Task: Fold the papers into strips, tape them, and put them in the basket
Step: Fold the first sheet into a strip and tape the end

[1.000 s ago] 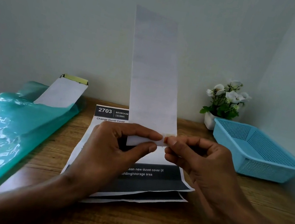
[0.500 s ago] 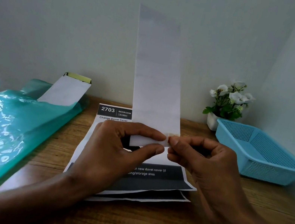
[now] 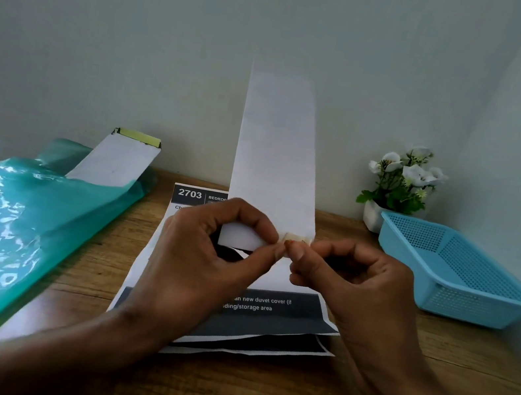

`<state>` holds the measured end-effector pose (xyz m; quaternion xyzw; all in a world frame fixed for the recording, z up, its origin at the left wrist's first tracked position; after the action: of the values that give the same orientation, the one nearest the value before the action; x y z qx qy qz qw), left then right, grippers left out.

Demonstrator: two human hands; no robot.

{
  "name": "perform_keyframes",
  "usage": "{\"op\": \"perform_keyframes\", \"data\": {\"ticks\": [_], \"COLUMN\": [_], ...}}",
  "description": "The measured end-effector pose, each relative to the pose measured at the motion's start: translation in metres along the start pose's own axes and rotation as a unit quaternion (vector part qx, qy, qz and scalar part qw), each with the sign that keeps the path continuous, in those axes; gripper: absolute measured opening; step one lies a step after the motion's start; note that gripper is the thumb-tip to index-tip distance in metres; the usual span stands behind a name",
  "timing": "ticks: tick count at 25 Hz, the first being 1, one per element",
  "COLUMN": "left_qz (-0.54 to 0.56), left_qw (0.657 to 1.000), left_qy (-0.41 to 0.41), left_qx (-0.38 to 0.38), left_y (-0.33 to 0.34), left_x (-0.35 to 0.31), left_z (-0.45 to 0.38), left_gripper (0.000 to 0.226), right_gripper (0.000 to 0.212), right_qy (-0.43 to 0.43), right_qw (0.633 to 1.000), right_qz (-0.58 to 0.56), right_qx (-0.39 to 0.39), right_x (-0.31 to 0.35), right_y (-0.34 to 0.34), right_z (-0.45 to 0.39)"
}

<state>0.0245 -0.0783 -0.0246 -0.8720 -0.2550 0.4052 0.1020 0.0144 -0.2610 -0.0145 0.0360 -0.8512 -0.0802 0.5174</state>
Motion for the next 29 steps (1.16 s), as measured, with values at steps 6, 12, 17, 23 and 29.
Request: {"op": "perform_keyframes", "data": {"ticks": [6,12,17,23,29], "left_qz": [0.061,0.059,0.081,0.131,0.163], "left_qw": [0.997,0.995,0.991,0.985,0.981], "left_qy": [-0.041,-0.064,-0.086,-0.095,-0.092], "left_qx": [0.03,0.055,0.057,0.061,0.055], "left_y": [-0.001,0.0,0.0,-0.002,-0.002], "left_x": [-0.001,0.001,0.0,0.004,0.008], "left_z": [-0.002,-0.004,-0.006,-0.008,-0.009], "left_gripper": [0.037,0.095,0.106,0.108,0.109], "right_gripper": [0.037,0.039,0.031,0.027,0.046], "right_qy": [0.012,0.038,0.028,0.044,0.09], "right_qw": [0.999,0.997,0.998,0.996,0.989], "right_qz": [-0.039,-0.073,-0.032,-0.055,-0.095], "right_qx": [-0.01,-0.003,0.037,0.054,0.073], "right_x": [-0.003,-0.005,0.001,0.001,0.002], "right_y": [-0.002,-0.006,-0.007,-0.007,-0.004], "right_z": [-0.005,-0.01,-0.009,-0.008,-0.006]}}
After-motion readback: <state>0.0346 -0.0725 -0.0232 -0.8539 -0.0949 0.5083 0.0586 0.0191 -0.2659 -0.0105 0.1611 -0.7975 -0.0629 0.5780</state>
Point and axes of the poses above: each hand's wrist, its own z-axis away from the middle knuckle, its own y-axis out of the palm, x = y × z, the point moved 1 cm from there along -z, towards the middle knuckle, and after that the axes turned 15 degrees about -z, right-handed, at the moved point
